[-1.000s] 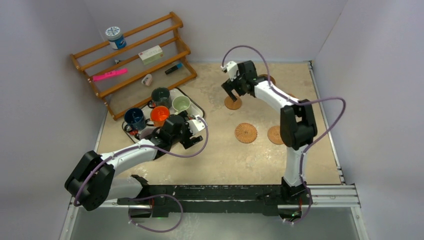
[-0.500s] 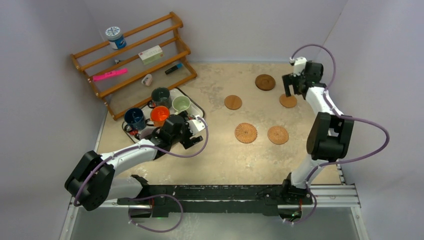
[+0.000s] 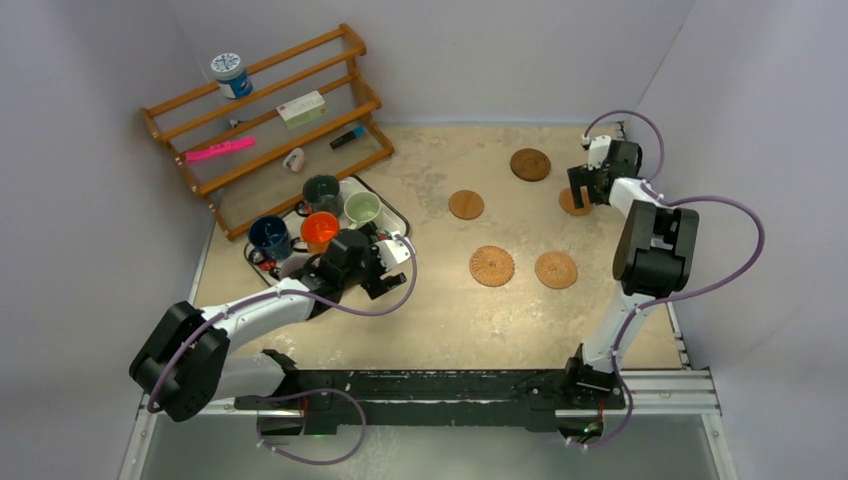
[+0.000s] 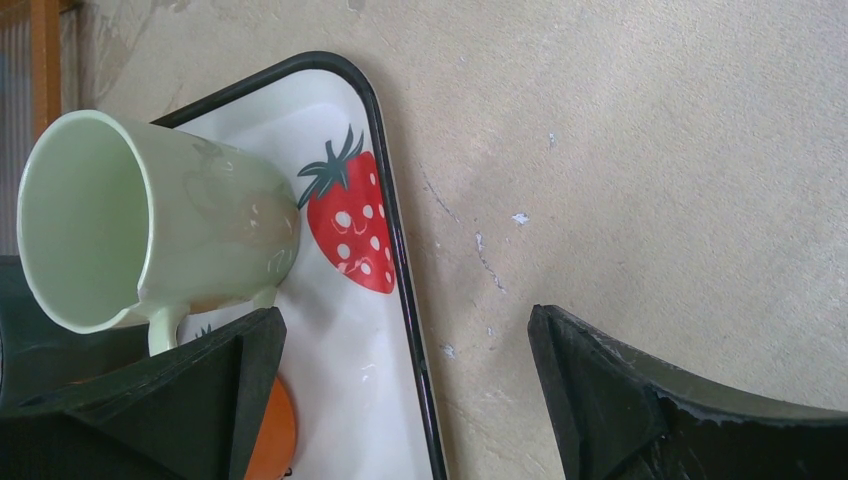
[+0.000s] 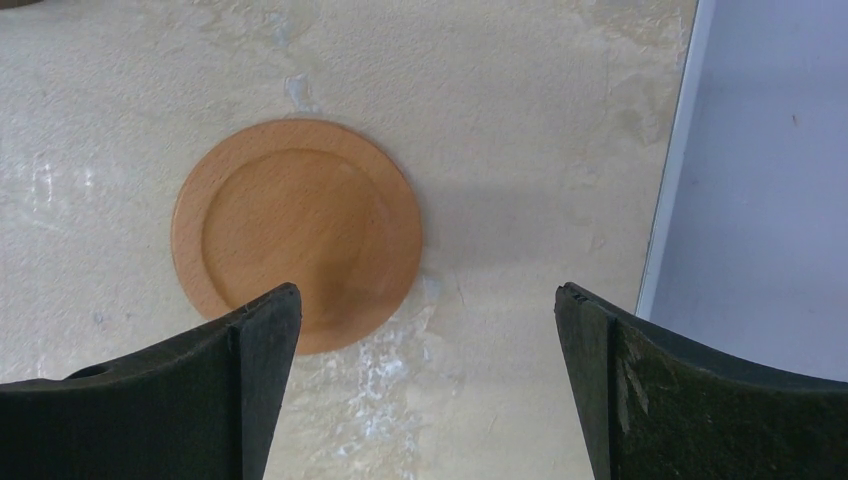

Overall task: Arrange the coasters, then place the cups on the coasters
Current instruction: Move the coaster to the center of the board.

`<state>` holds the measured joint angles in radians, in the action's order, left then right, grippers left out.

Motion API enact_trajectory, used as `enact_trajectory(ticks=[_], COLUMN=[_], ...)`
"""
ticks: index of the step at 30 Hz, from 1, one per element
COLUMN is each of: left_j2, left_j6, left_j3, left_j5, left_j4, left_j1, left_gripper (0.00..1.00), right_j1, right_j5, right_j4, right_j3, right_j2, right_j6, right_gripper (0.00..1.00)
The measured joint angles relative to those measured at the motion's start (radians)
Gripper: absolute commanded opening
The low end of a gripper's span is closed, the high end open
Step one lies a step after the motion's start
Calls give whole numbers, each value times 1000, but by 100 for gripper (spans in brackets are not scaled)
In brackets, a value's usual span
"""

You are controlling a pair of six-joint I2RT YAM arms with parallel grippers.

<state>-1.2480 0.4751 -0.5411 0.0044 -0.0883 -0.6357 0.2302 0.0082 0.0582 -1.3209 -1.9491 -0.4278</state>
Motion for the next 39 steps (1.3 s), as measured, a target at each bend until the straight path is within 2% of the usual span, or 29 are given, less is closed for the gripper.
enact_trajectory(ticks=[14,39], left_j2=[0,-20], left_j6=[0,0], left_j3=[0,0], left_j5=[3,11], left_j4=[0,0], left_j1=[0,0], left_gripper=[100,100], right_j1=[4,88], right_j5=[65,69], right_j4=[-13,-44], right_j3=[-31,68], right_j2=[-55,11], right_j6=[-64,-193], right_gripper=[99,99])
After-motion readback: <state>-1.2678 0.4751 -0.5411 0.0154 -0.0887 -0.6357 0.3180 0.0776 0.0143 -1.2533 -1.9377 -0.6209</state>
